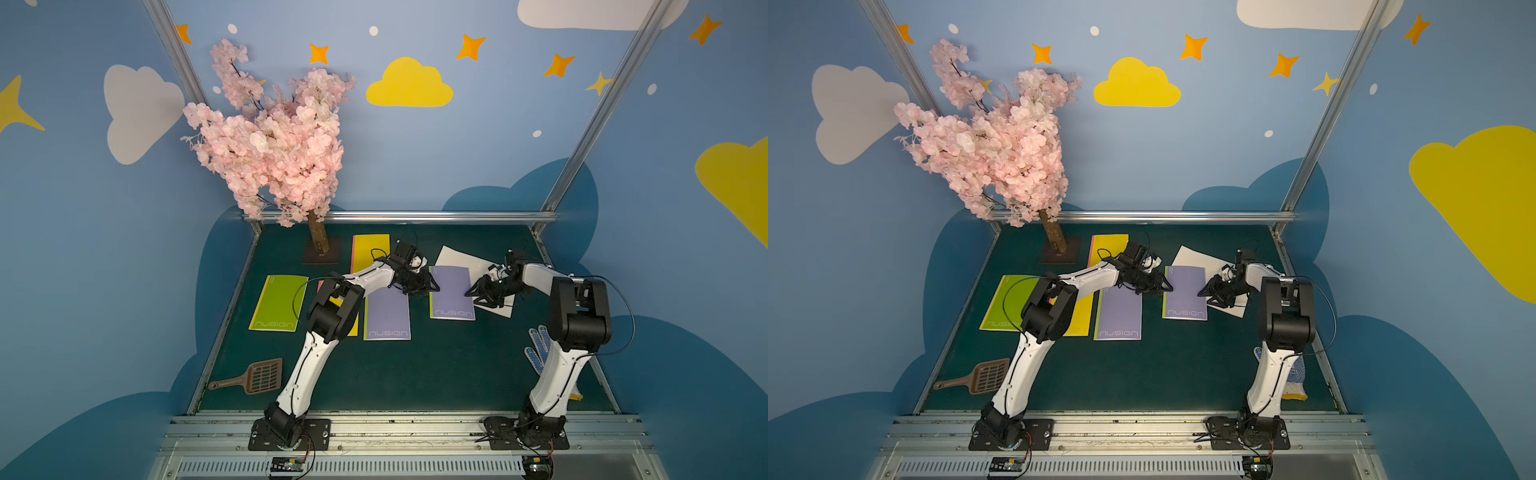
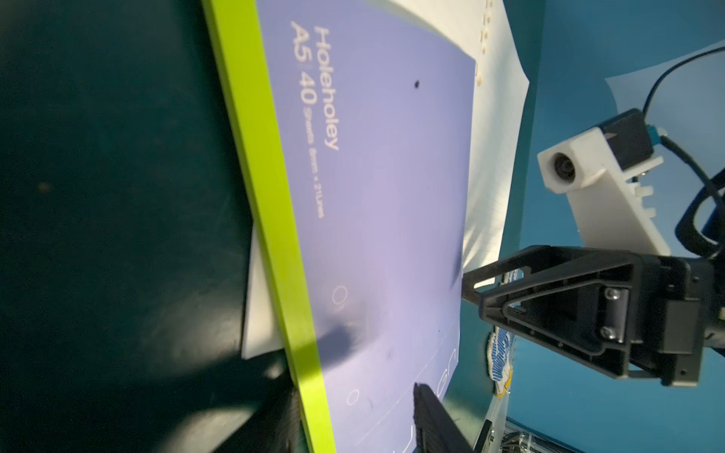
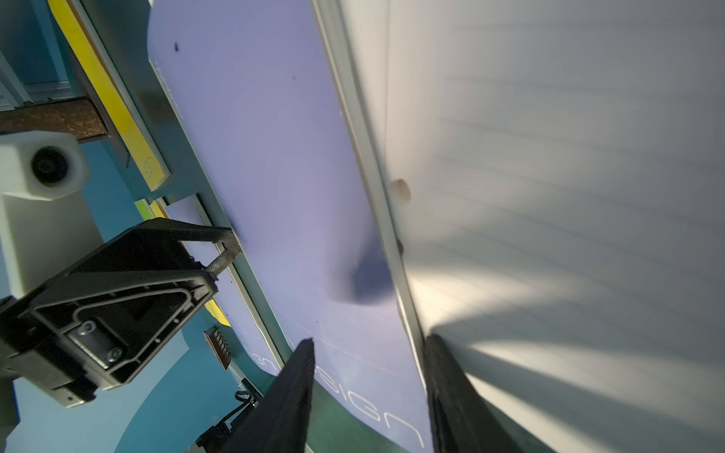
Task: Close the notebook
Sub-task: Pick up the notebook from the center of the board.
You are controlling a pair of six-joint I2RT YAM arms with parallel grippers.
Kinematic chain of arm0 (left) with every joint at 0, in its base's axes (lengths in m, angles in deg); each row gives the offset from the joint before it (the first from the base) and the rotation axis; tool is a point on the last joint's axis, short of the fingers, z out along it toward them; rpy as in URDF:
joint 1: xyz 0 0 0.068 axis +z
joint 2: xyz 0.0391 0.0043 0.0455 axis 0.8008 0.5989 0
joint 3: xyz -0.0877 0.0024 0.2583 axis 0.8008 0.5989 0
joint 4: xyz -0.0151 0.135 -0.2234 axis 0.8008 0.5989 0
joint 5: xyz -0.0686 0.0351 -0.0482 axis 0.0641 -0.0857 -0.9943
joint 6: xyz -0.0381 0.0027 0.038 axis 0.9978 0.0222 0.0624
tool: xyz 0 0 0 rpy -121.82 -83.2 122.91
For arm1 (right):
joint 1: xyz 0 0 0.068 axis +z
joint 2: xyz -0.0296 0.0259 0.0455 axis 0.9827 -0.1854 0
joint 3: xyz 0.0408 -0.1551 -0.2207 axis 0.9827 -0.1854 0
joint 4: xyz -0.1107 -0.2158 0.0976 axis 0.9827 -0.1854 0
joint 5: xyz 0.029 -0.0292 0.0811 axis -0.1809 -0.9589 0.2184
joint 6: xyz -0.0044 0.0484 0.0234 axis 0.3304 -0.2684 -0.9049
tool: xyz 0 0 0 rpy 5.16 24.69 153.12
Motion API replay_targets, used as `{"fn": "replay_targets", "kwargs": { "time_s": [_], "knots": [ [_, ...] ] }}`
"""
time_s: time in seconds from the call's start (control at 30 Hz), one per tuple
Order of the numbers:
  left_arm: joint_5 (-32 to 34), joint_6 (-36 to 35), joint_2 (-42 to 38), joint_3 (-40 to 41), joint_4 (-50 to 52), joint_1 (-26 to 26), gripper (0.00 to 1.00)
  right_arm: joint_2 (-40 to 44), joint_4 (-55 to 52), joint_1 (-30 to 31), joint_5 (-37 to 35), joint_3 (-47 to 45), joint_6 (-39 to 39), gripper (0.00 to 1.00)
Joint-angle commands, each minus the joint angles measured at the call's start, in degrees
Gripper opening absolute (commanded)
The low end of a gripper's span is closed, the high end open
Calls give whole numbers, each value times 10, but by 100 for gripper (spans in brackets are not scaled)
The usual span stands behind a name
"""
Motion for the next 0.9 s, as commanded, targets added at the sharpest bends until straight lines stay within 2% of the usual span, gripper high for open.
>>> {"fn": "replay_targets", "kwargs": {
  "time_s": [0.0, 0.27, 0.57, 0.87],
  "knots": [
    [-50, 28, -30, 37, -75, -13, 49, -11, 16, 27, -3, -23, -3, 47],
    [-72, 31, -57, 61, -102, -13, 49, -5, 20, 38, 0, -29, -5, 47],
    [-107, 64, -77, 101, -188, -15, 48, -9, 18, 49, 4, -26, -7, 46],
    [-89, 47, -82, 97, -155, -14, 46, -7, 19, 53, 5, -25, -6, 46]
  ]
}}
